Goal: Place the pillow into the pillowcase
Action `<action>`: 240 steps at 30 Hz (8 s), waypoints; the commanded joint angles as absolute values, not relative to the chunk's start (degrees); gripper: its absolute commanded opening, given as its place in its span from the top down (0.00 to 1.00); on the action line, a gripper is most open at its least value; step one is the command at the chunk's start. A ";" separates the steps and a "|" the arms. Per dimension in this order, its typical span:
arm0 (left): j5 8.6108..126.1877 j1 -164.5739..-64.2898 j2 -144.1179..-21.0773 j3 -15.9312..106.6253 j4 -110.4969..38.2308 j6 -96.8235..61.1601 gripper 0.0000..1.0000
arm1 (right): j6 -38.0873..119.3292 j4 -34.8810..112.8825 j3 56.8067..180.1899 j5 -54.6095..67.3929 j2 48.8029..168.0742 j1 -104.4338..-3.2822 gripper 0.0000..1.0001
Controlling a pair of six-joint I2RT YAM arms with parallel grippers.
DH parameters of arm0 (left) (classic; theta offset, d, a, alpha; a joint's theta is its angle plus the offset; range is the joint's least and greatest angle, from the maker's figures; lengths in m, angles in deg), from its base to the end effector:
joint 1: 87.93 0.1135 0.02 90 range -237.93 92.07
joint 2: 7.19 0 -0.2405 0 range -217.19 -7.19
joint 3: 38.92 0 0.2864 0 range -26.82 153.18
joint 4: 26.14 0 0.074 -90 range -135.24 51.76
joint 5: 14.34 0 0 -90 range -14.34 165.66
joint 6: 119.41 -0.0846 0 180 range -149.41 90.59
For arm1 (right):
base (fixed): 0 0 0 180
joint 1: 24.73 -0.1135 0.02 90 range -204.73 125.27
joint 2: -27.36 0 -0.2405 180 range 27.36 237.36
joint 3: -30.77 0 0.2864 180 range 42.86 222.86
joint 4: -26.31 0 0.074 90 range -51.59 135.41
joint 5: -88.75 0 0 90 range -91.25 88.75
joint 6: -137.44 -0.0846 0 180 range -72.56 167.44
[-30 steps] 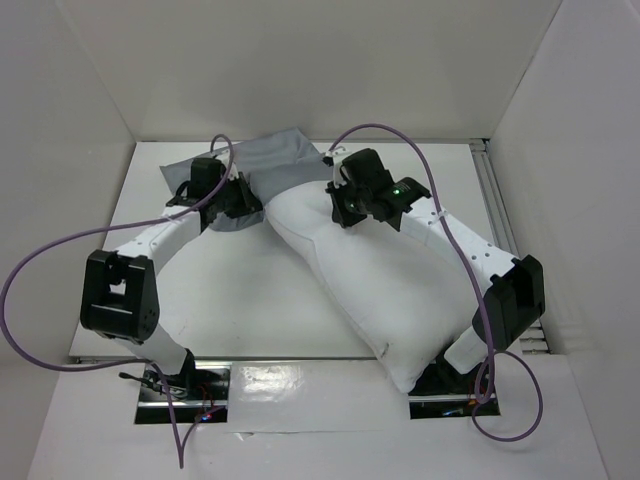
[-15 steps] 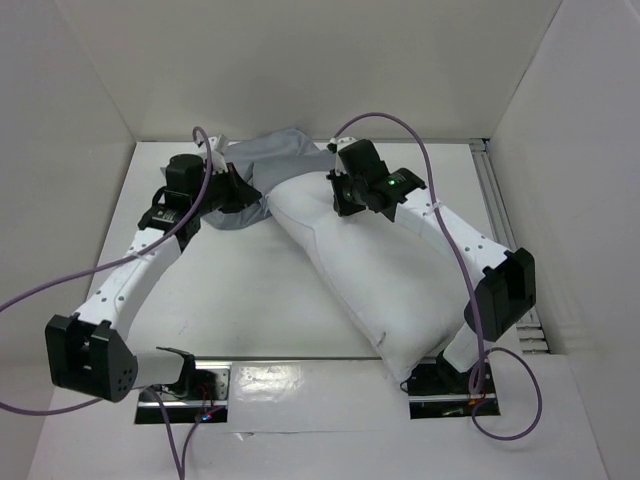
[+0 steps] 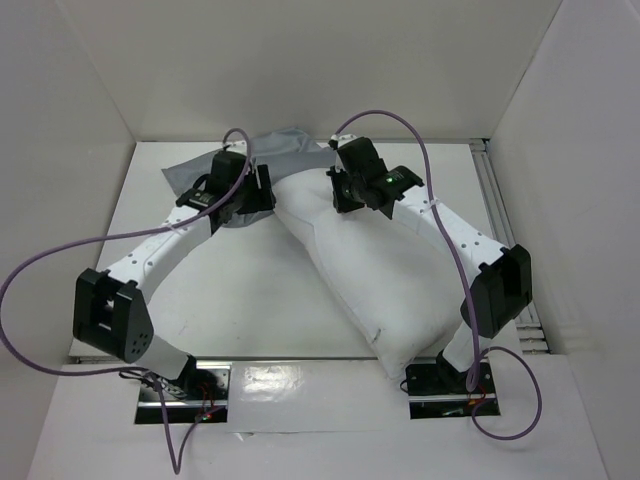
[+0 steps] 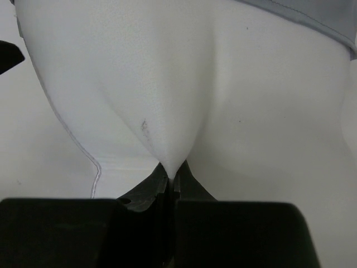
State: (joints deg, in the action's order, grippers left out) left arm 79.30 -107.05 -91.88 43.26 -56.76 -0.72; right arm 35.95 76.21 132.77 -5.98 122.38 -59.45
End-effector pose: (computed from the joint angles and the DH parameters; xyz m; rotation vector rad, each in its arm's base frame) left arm 0.3953 -0.1314 0.2538 -0.2189 2.1660 -0.4144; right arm 0.3667 0.2456 0.2801 -0.4293 2.2976 0.3107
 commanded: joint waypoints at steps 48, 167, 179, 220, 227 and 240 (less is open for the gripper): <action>62.24 -119.83 -86.57 57.46 -56.87 -2.89 1.00 | 34.25 72.24 146.66 -11.53 122.80 -58.39 1.00; 82.47 -128.19 -112.94 94.65 -88.51 -2.86 0.18 | 9.79 71.25 101.36 -16.27 82.02 -40.49 0.00; 105.40 -122.65 -91.94 49.50 -71.76 1.36 0.31 | 16.59 82.71 110.64 -11.37 85.28 -36.95 0.00; 90.09 -117.63 -103.17 47.42 -47.90 -7.70 1.00 | 23.02 69.43 89.72 26.51 92.30 -39.92 0.40; 74.98 -129.40 -102.11 60.25 -53.09 -3.58 1.00 | 12.11 56.27 103.92 20.90 96.09 -43.72 1.00; 66.78 -134.61 -105.11 77.82 -54.84 -0.23 1.00 | 7.26 49.39 101.93 18.26 95.39 -42.23 1.00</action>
State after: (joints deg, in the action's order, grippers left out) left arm 82.97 -132.23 -107.53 69.08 -61.33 -3.87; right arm 8.72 67.07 101.39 17.89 95.52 -42.64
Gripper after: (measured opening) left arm 0.046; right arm 0.060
